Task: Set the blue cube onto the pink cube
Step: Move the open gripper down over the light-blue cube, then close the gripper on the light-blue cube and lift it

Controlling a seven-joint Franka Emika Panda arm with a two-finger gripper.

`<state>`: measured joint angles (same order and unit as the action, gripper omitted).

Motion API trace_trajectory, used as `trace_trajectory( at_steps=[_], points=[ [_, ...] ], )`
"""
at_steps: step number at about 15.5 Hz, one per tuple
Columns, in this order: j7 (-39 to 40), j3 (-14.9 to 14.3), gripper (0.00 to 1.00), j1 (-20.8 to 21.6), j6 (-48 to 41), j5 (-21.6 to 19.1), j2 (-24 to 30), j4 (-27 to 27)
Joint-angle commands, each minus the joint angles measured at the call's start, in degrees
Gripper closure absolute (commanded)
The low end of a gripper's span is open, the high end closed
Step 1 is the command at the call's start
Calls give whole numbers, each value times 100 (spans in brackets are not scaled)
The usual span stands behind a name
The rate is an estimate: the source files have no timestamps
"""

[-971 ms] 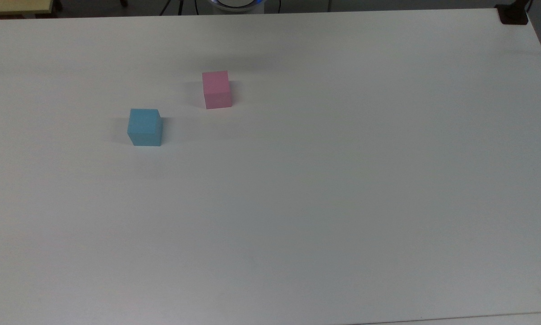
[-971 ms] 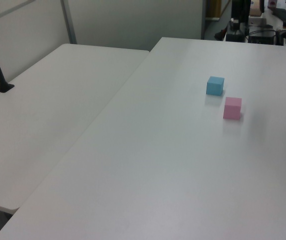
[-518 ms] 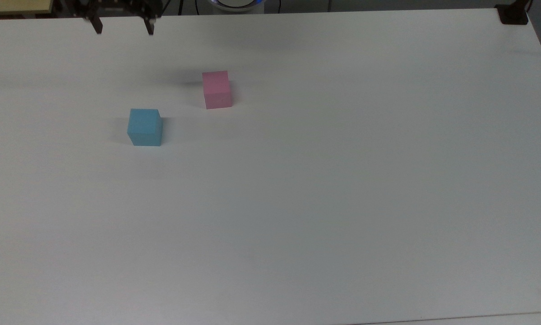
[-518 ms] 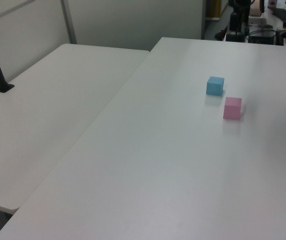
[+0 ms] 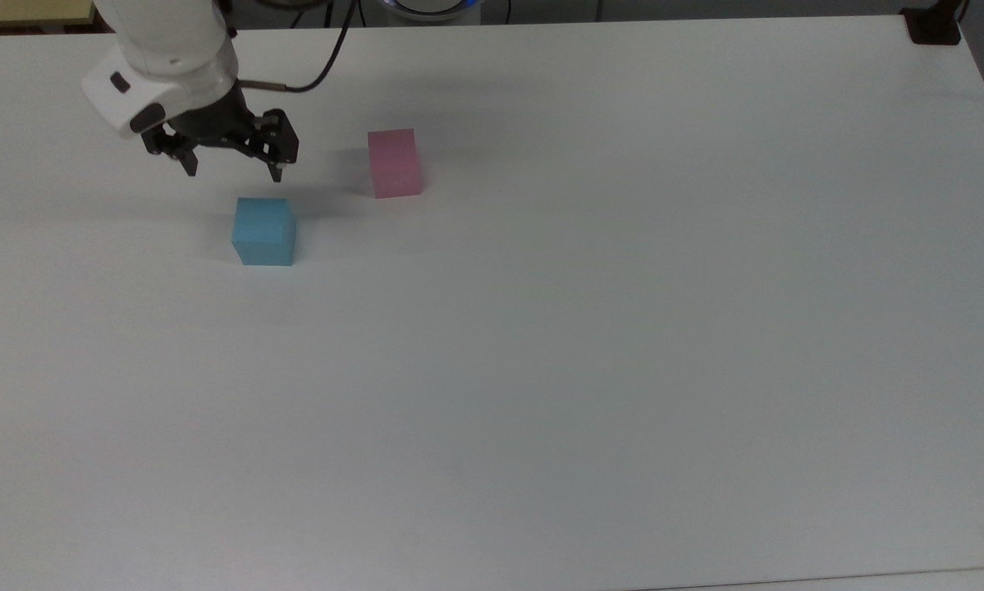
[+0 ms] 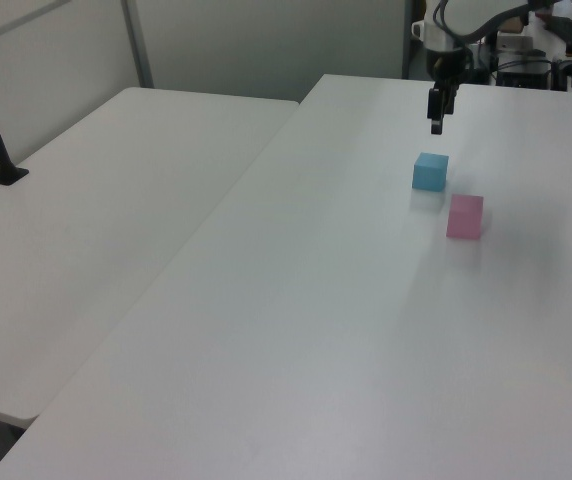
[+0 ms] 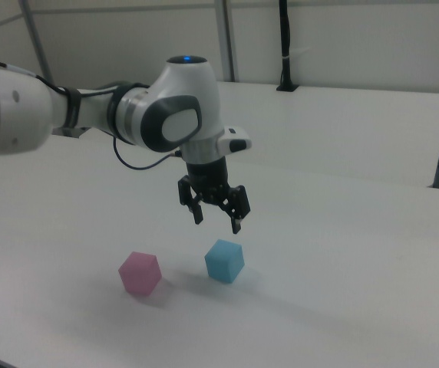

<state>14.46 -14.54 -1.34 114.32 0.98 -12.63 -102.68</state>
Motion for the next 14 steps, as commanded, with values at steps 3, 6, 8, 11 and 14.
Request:
trace_trajectory(
  at_steps=[3,6,8,11,14],
  points=[
    [-408,21,0,2,547,-1,-459,-76],
    [-663,47,0,-7,854,-10,-723,-85],
    [-778,117,0,2,925,-80,-785,-85],
    [-813,206,0,-7,934,-107,-802,-181],
    [-804,214,41,-7,925,-107,-811,-226]
  ],
)
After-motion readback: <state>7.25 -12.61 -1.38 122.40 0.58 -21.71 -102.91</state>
